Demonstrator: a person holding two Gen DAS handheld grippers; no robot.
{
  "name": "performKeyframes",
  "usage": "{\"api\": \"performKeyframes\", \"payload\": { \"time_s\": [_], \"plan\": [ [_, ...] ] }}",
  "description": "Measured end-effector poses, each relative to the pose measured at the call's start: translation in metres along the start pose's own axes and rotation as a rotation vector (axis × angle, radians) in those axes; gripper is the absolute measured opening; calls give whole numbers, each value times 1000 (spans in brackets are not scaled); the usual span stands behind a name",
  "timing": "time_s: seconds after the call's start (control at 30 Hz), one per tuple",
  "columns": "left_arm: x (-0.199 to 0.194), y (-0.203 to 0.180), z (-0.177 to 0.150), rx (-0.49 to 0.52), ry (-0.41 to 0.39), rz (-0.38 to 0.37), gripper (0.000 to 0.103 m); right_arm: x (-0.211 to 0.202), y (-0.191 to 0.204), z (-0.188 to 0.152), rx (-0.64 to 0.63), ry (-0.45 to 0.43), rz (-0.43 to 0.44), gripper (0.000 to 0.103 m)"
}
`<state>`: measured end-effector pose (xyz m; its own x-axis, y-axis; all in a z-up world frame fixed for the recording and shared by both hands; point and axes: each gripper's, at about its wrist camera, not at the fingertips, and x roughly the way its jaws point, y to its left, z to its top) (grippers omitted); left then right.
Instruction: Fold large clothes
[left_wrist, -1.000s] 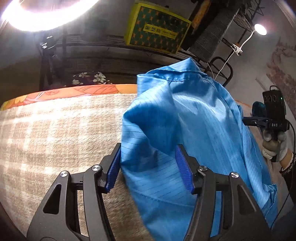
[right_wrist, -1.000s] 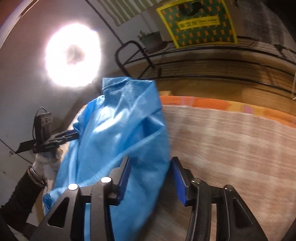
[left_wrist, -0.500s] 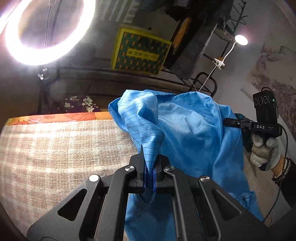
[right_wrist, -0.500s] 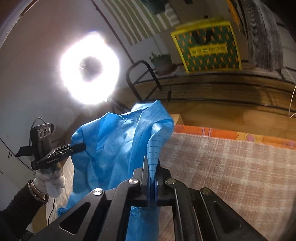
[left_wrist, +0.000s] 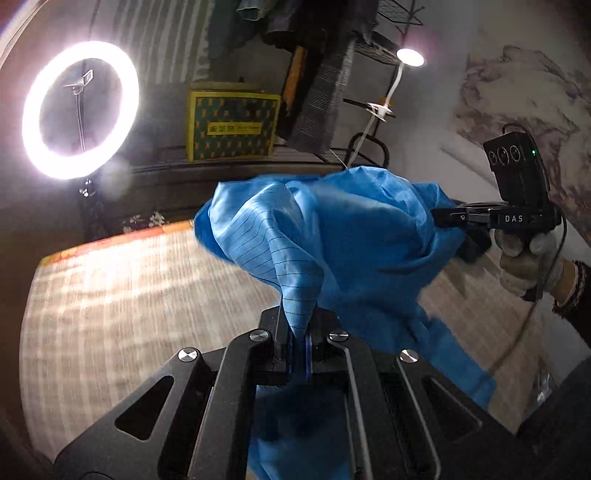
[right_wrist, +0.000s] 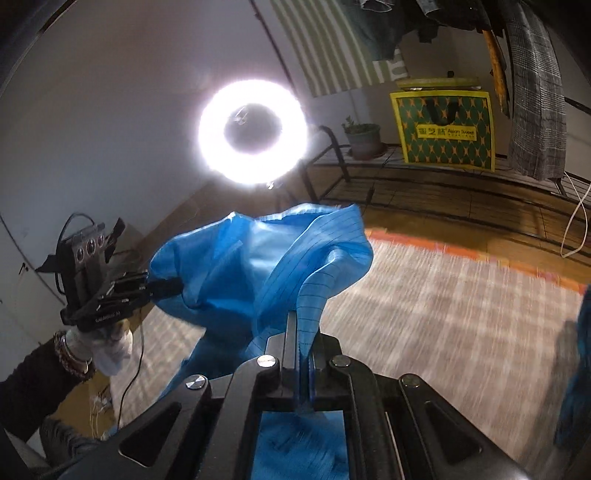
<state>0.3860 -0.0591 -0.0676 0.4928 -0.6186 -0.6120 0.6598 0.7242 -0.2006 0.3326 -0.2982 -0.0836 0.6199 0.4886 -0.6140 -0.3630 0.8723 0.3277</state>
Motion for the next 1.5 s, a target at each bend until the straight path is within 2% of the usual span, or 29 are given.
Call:
{"api": "performKeyframes", "payload": {
  "time_s": [0.2,0.43,0.5,0.53,0.57,0.6,0.63,0.87,1.0,1.27,1.3,1.33,1.37,1.4,1.43,1.5],
  "plan": [
    [-27,-37,-53,35,61,9,1,-25,24,-62,14,70,21,0],
    [-30,-63,-113,43,210,69,2,-36,41,-122,27,157,-25,2],
    [-37,-70,-124,45,224,83,2,-42,45,-131,31,170,-40,9],
    [-44,-74,-129,38,229,82,4,-47,47,-133,26,166,-58,19],
    [-51,-77,-131,34,230,83,10,-55,50,-133,20,155,-69,33],
    [-60,-79,-135,31,227,85,14,-64,54,-134,19,137,-73,36],
    [-71,-83,-137,28,216,91,19,-81,59,-134,20,99,-77,36],
    [-163,-106,-132,-27,82,93,20,-178,91,-130,16,-76,-69,36],
    [-216,-123,-124,-48,17,81,20,-227,115,-134,0,-146,-69,36],
    [-315,-168,-87,-56,-111,40,21,-327,167,-145,-79,-271,-97,37],
    [-324,-173,-85,-59,-121,32,22,-336,172,-147,-92,-282,-103,37],
    [-336,-180,-81,-60,-134,27,31,-344,176,-148,-103,-292,-110,39],
    [-342,-184,-80,-59,-140,29,43,-353,181,-150,-115,-303,-117,45],
    [-347,-190,-79,-58,-148,34,48,-359,185,-151,-124,-311,-119,49],
    [-352,-195,-78,-54,-154,34,52,-365,188,-153,-131,-315,-120,55],
    [-351,-198,-78,-54,-146,29,52,-370,189,-155,-132,-318,-117,57]
  ]
}}
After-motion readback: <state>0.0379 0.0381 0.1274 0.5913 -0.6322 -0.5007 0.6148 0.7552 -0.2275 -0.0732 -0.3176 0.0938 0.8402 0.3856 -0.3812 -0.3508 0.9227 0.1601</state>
